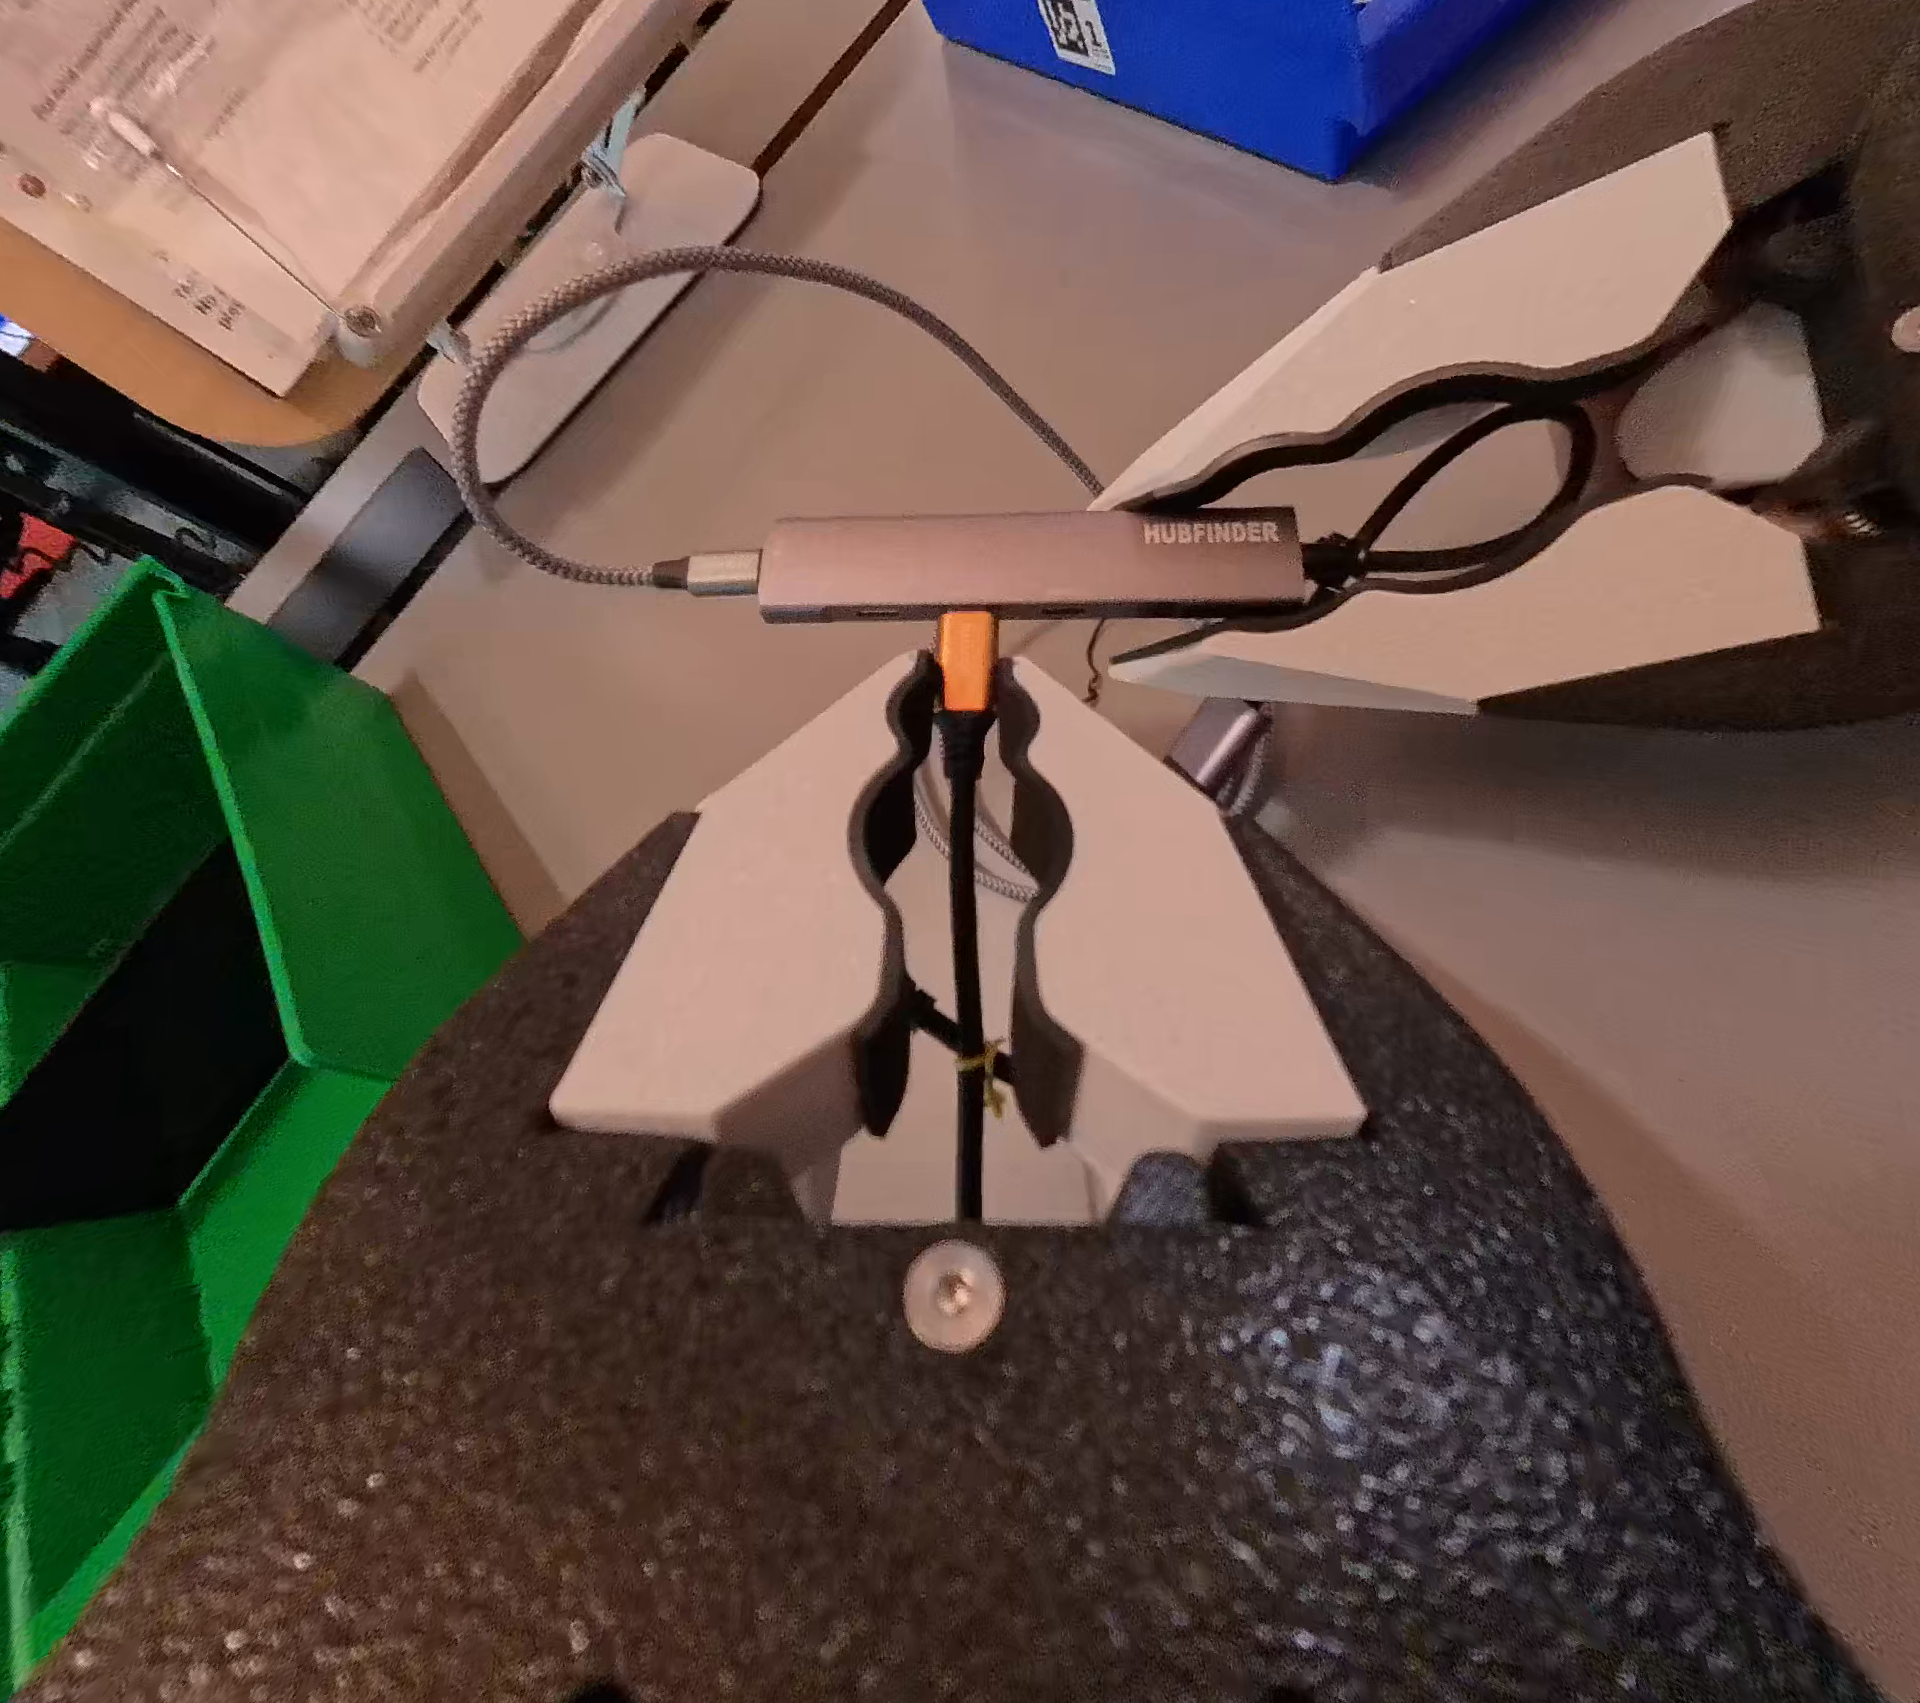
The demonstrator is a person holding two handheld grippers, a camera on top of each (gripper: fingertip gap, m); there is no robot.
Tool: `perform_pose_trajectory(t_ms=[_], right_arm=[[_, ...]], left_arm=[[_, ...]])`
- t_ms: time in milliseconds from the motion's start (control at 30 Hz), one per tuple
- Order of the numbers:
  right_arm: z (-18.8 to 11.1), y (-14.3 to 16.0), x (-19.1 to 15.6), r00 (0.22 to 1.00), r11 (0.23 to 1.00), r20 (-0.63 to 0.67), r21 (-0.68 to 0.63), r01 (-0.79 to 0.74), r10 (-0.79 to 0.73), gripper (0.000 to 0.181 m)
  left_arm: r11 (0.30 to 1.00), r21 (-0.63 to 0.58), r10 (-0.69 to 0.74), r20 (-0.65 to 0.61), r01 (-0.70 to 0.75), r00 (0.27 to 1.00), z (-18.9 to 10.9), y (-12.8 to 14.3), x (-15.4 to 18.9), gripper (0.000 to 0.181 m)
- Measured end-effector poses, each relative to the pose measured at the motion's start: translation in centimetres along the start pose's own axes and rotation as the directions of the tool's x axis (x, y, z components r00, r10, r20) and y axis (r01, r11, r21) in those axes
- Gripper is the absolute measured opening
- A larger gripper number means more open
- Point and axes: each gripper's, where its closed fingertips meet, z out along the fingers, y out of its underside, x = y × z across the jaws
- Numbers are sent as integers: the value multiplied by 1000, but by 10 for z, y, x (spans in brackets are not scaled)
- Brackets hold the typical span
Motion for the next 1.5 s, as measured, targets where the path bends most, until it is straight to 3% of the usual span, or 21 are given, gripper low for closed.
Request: perform_pose_trajectory(t_ms=[100, 367, 600, 767, 800, 900, 1000, 1067, 1267, 1400, 1500], right_arm=[[-1, 0, 2, 1000, 1000, -9, 7, -6, 6, 25], [-9, -14, 18, 992, 984, -61, 149, -98, 108, 24], [-13, -22, 19, 994, 978, -85, 205, -44, 63, 26], [-20, -29, 23, 994, 975, -81, 214, -51, 70, 24], [-21, -30, 25, 993, 974, -81, 218, -62, 81, 24], [-30, -38, 38, 990, 969, -94, 234, -77, 102, 24], [-48, -54, 65, 983, 964, -153, 261, -59, 101, 24], [-67, -70, 88, 973, 956, -193, 285, -69, 128, 24], [-144, -117, 175, 890, 935, -408, 352, -51, 202, 24], [-162, -121, 244, 818, 988, -573, 151, 32, 61, 24], [-157, -103, 294, 771, 998, -635, -54, 15, -46, 24]], left_arm=[[1000, 2, 16, -1, -16, 1000, 3, 2, 1, 9], [980, 193, 46, 11, -47, 999, -1, -19, -1, 9], [967, 222, -103, -111, 126, 988, -5, -23, 2, 9], [957, 264, -79, -153, 118, 985, -11, -29, 6, 10], [950, 287, -81, -162, 126, 983, -15, -34, 5, 13], [885, 425, -150, -130, 191, 980, -42, -56, -17, 45], [772, 574, -275, -82, 271, 958, -81, -68, -55, 54], [732, 612, -332, -63, 299, 941, -96, -63, -76, 54], [806, 455, -380, -90, 378, 920, -72, -22, -91, 59], [836, 393, -366, -122, 384, 923, -61, -14, -83, 60], [855, 368, -342, -125, 364, 931, -57, -10, -80, 60]])
